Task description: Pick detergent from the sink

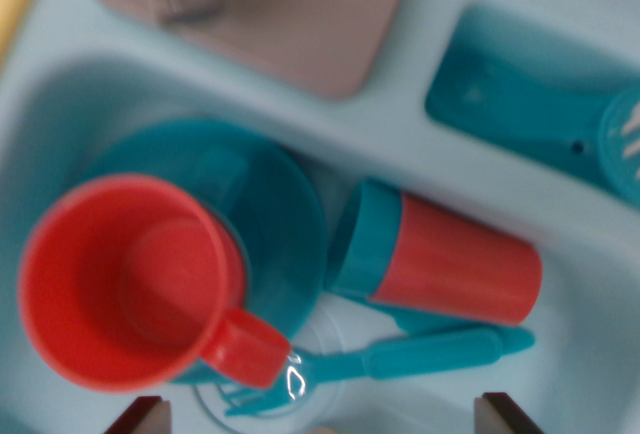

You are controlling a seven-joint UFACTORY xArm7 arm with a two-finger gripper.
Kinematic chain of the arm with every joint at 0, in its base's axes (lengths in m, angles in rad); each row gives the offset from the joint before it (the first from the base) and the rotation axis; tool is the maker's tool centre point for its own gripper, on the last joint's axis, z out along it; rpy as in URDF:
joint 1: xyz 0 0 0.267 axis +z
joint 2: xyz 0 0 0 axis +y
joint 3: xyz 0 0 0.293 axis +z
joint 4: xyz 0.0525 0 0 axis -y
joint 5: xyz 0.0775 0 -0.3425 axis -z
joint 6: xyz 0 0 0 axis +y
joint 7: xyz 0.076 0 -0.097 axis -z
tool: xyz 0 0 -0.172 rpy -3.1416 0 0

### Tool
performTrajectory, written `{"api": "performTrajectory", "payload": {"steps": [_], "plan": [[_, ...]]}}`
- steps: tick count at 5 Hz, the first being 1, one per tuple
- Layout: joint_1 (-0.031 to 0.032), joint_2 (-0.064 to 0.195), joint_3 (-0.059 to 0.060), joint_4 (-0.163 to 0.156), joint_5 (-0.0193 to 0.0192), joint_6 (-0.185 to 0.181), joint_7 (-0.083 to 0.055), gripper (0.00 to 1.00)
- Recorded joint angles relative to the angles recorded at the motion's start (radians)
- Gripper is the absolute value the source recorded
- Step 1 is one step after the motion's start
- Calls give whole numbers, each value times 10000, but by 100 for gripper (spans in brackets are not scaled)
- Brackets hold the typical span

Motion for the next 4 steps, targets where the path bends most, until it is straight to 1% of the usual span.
{"api": "performTrajectory", "payload": {"steps": [1,2,3,4], "plan": [[-73,14,-83,-364,8,-367,-293,0],[-73,14,-83,-364,8,-367,-293,0],[-136,27,-154,-676,15,-682,-544,0],[-136,27,-154,-676,15,-682,-544,0]]}}
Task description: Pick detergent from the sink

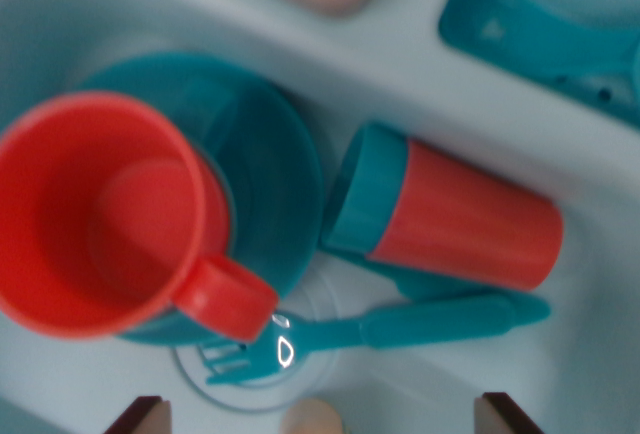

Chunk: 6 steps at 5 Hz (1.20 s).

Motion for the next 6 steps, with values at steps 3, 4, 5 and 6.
{"api": "performTrajectory", "payload": {"steps": [3,4,5,6], "plan": [[-108,21,-123,-538,12,-542,-433,0],[-108,21,-123,-538,12,-542,-433,0],[-147,29,-167,-732,17,-738,-588,0],[-147,29,-167,-732,17,-738,-588,0]]}}
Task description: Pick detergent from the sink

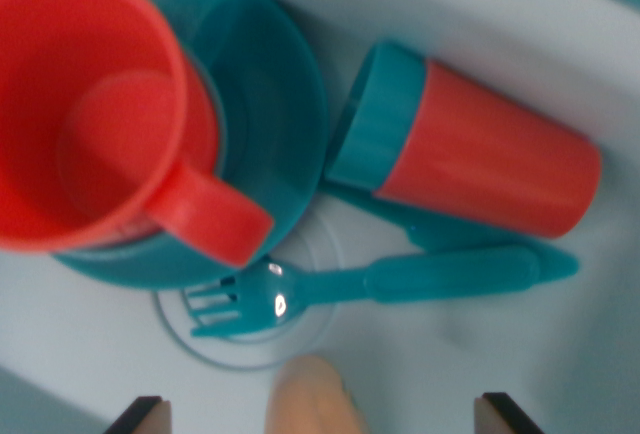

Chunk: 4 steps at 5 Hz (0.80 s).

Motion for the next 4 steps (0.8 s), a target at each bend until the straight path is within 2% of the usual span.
{"api": "performTrajectory", "payload": {"steps": [1,4], "plan": [[-27,5,-31,-136,3,-137,-109,0],[-44,9,-49,-217,5,-219,-174,0]]}}
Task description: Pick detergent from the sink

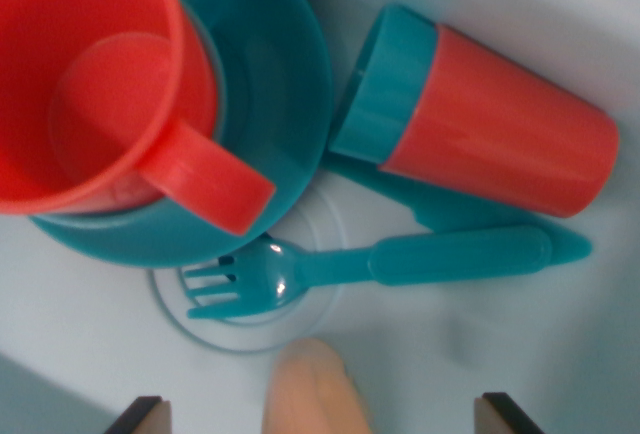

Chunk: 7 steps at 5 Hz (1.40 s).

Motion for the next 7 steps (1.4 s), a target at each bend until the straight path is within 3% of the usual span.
{"api": "performTrajectory", "payload": {"steps": [4,5,7], "plan": [[-4,1,-4,-19,0,-19,-15,0],[-4,1,-4,-19,0,-19,-15,100],[-4,0,-4,-18,0,-17,-15,100]]}}
